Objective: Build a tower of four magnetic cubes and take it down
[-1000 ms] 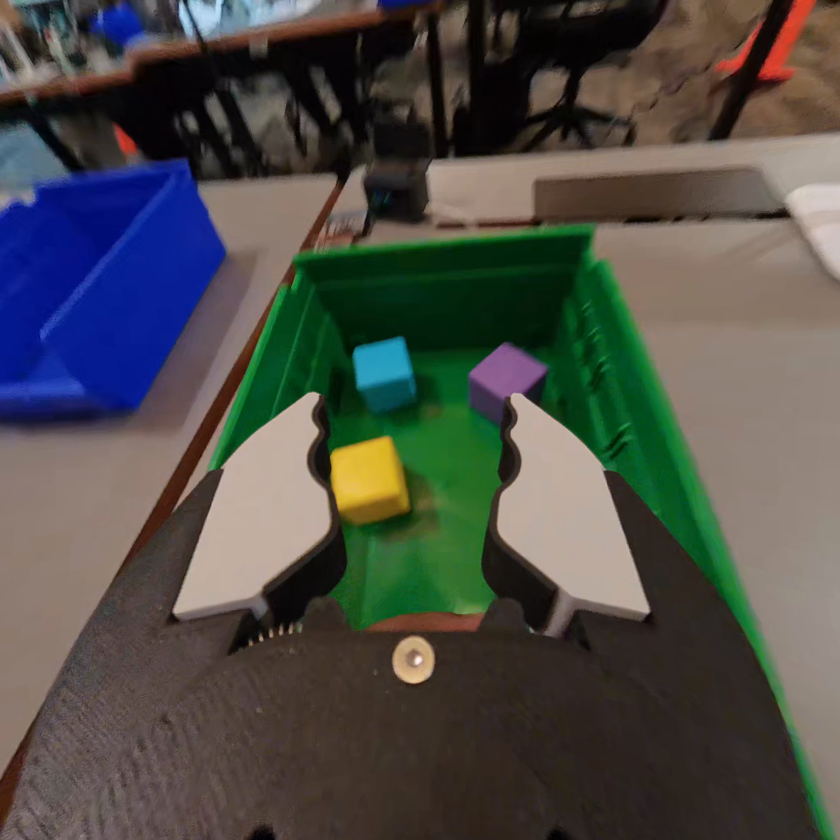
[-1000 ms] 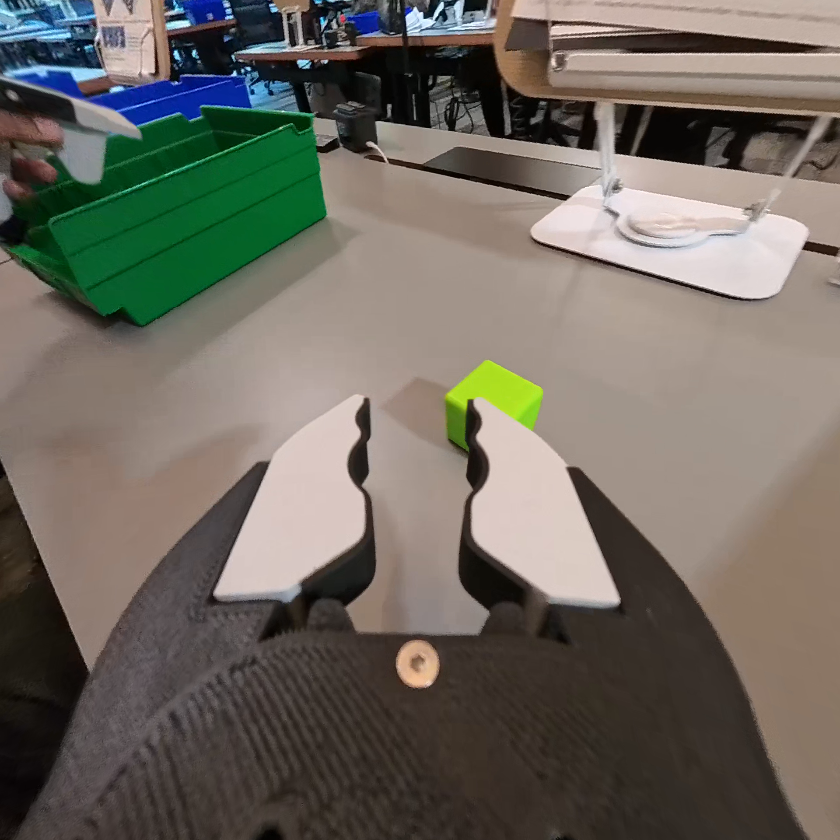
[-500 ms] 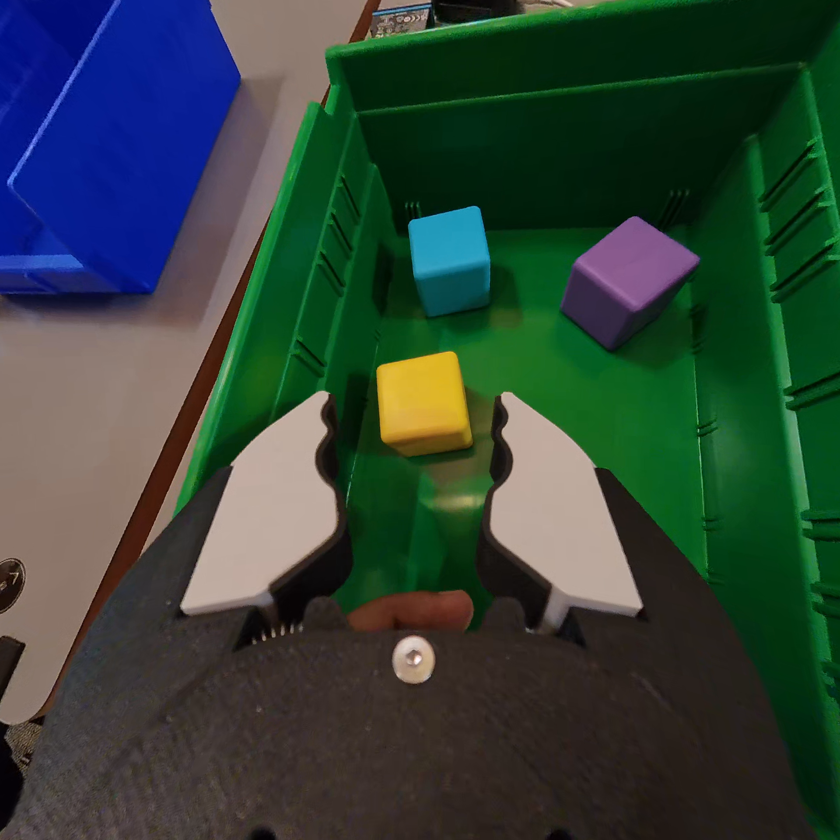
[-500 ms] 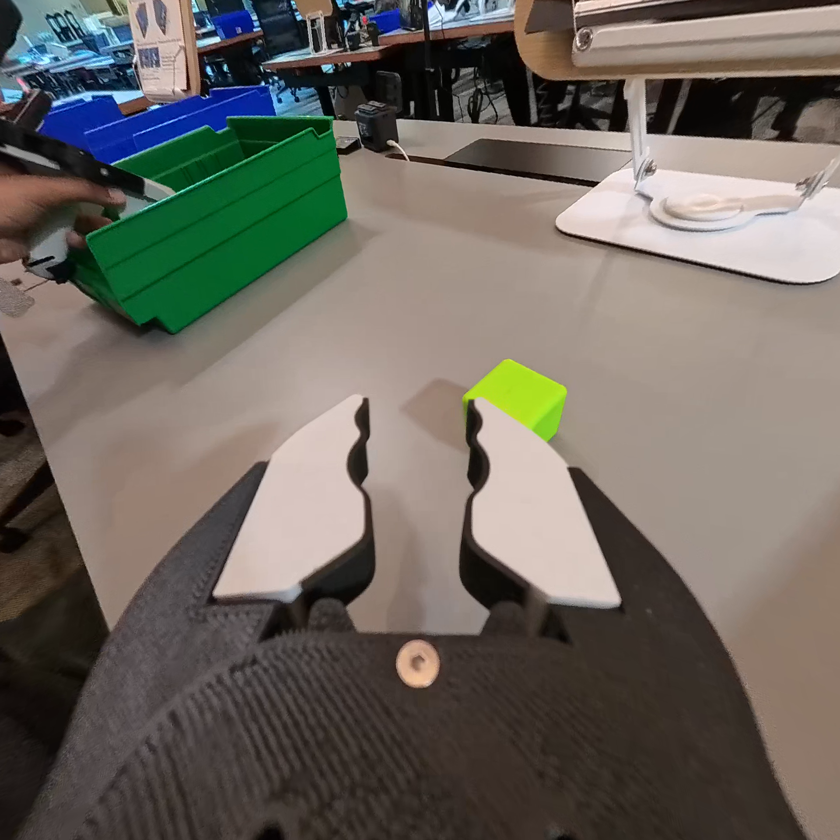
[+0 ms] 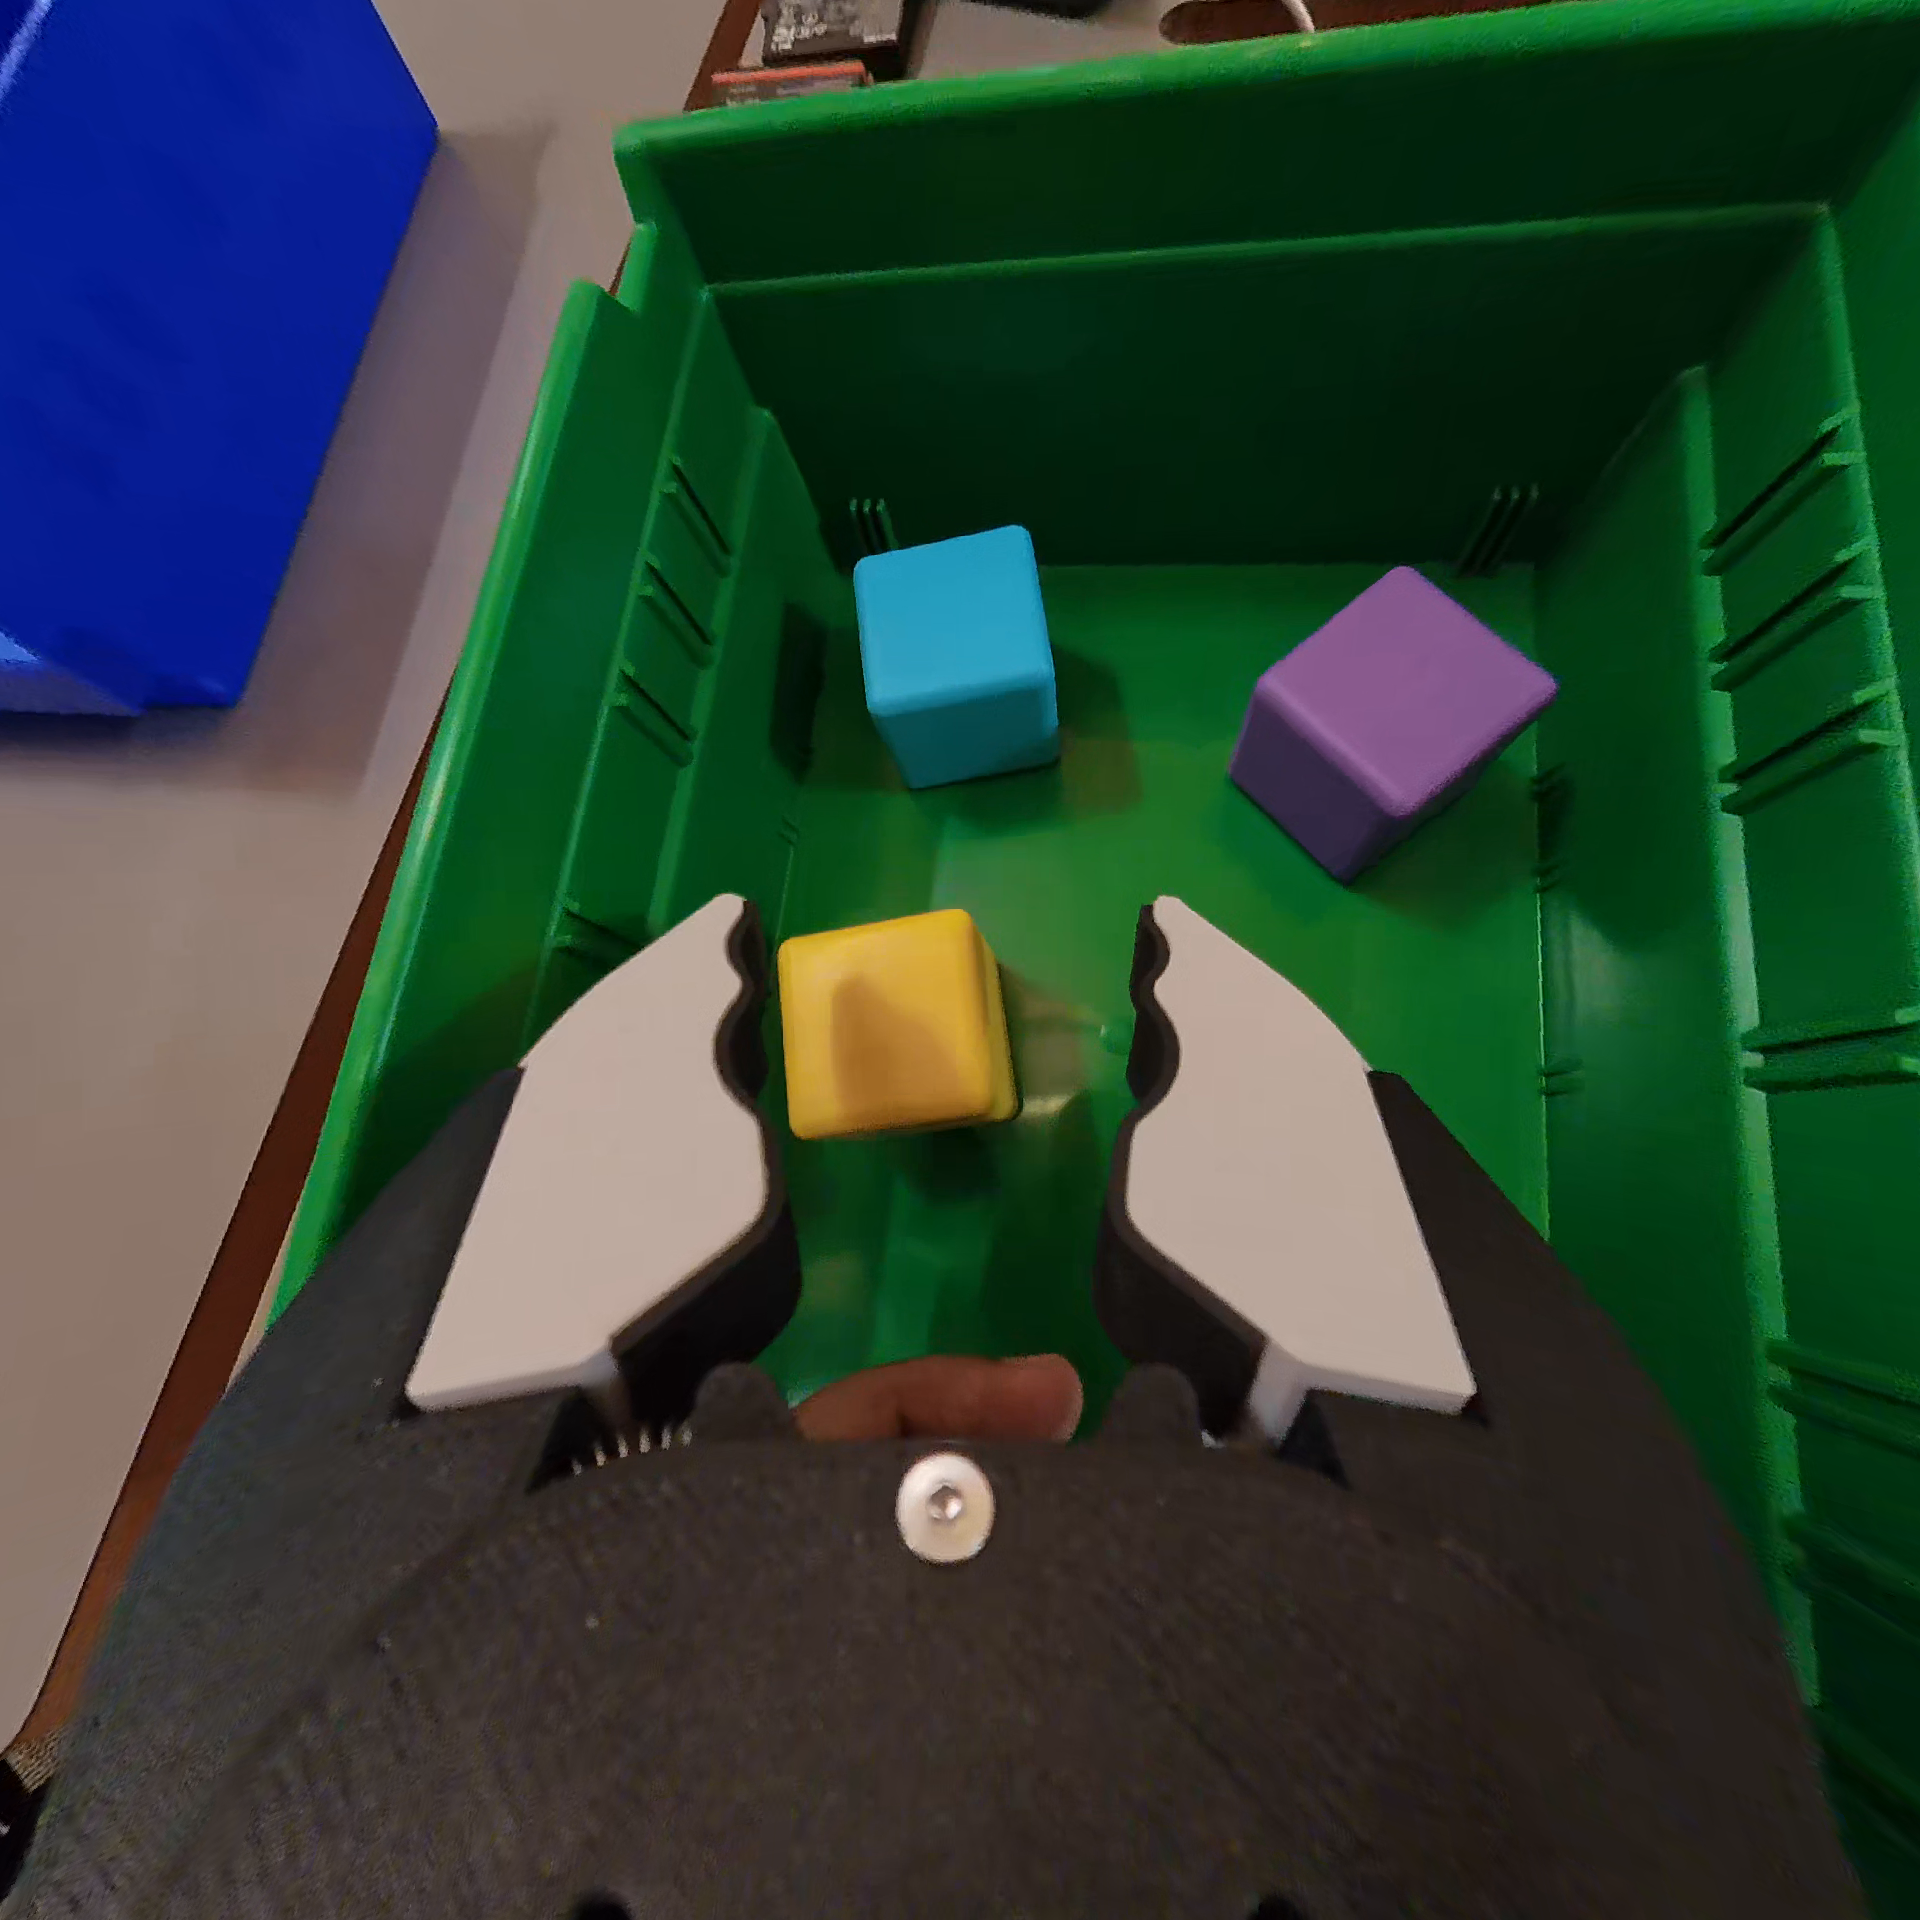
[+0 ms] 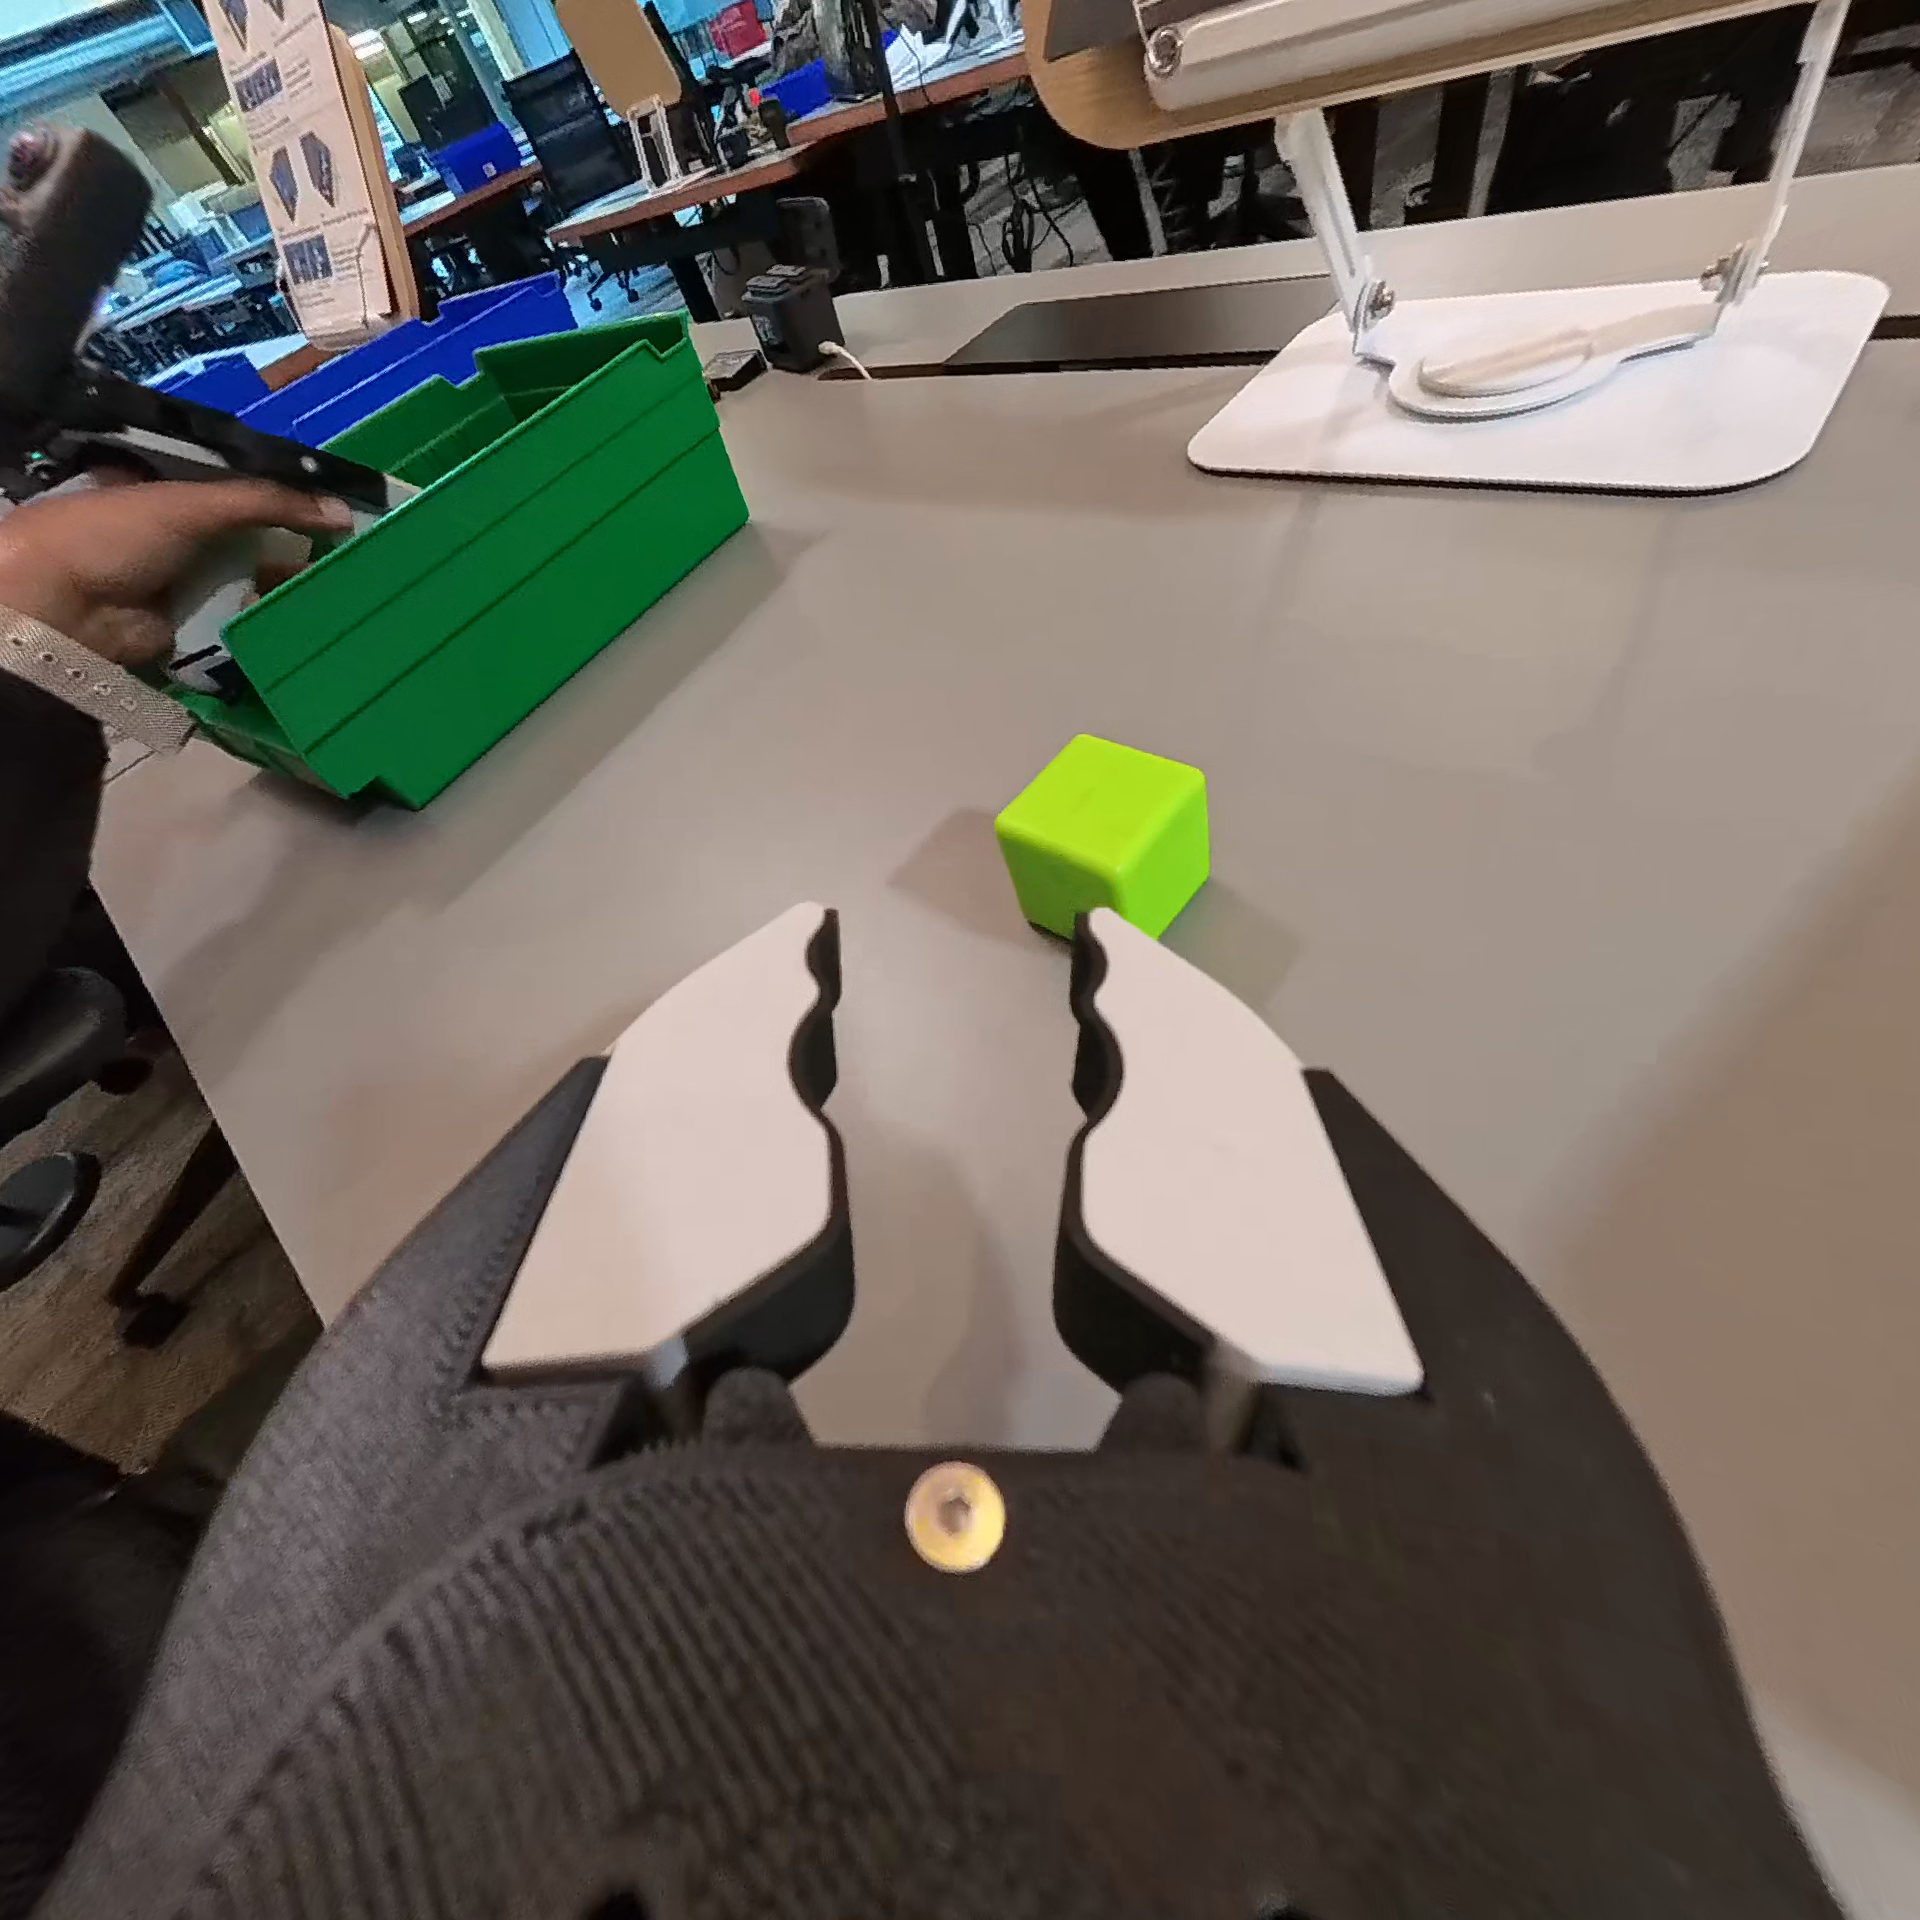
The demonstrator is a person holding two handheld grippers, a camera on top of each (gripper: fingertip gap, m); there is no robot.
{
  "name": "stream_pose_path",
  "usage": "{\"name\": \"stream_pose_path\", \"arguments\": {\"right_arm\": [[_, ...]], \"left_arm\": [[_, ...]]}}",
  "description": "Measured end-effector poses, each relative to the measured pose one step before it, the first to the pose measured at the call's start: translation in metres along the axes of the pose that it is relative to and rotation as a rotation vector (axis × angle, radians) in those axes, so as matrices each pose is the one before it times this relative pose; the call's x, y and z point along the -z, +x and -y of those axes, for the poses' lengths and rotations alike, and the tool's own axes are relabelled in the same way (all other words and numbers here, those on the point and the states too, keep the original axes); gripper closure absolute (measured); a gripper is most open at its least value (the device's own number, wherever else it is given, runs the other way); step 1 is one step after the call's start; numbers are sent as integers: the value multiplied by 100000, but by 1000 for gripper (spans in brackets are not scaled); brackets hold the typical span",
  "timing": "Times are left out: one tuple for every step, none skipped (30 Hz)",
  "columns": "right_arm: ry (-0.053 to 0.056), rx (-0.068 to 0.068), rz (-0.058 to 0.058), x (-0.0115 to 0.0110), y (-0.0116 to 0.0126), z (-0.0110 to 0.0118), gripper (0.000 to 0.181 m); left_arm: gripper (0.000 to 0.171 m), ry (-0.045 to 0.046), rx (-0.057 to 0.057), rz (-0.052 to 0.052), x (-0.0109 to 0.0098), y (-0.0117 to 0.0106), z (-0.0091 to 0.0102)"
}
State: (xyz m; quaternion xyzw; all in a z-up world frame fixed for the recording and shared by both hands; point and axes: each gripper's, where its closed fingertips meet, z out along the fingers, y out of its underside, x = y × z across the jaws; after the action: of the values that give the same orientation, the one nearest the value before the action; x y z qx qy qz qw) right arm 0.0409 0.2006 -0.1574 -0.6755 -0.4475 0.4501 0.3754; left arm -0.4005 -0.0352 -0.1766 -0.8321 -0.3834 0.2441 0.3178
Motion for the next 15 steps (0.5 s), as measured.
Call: {"name": "stream_pose_path", "arguments": {"right_arm": [[155,-522,-119,91,80,5,138],[-5,-557,-1,27,57,-24,138],[-179,-575,157,-15,40,-48,138],[-287,-623,319,-38,3,-66,138],[-245,-670,462,-45,-42,-55,138],[-144,-622,536,-34,-70,-32,138],[-84,-453,520,-29,-90,-17,138],[-97,-225,382,-33,-79,-14,138],[-156,-1,268,-37,-69,-27,138],[-192,144,275,-49,-75,-21,138],[-179,190,288,-47,-86,-13,138],[-149,196,297,-52,-83,-18,138],[-132,185,276,-53,-91,-19,138],[-115,171,237,-42,-88,-11,138],[-89,150,206,-39,-62,-12,138]], "left_arm": [[104,-1115,-112,300,-203,-34,-138],[104,-1201,-115,948,-197,-146,-180],[103,-1307,147,719,-155,-147,-167],[103,-933,424,352,-83,-117,-111],[103,-583,585,82,-46,-100,-77],[103,-712,576,-256,-21,-75,-113],[103,-1268,501,-386,-37,-87,-219],[104,-1217,1019,-649,-50,-93,-172],[104,-1224,999,-1017,-43,-57,-190],[106,-1380,843,-1145,-61,-47,-215],[109,-1553,889,-1120,-87,-55,-247],[110,-1577,906,-1035,-88,-53,-252],[112,-1539,763,-927,-84,-53,-262],[116,-1386,657,-888,-84,-33,-229],[120,-1268,539,-957,-85,9,-197]]}}
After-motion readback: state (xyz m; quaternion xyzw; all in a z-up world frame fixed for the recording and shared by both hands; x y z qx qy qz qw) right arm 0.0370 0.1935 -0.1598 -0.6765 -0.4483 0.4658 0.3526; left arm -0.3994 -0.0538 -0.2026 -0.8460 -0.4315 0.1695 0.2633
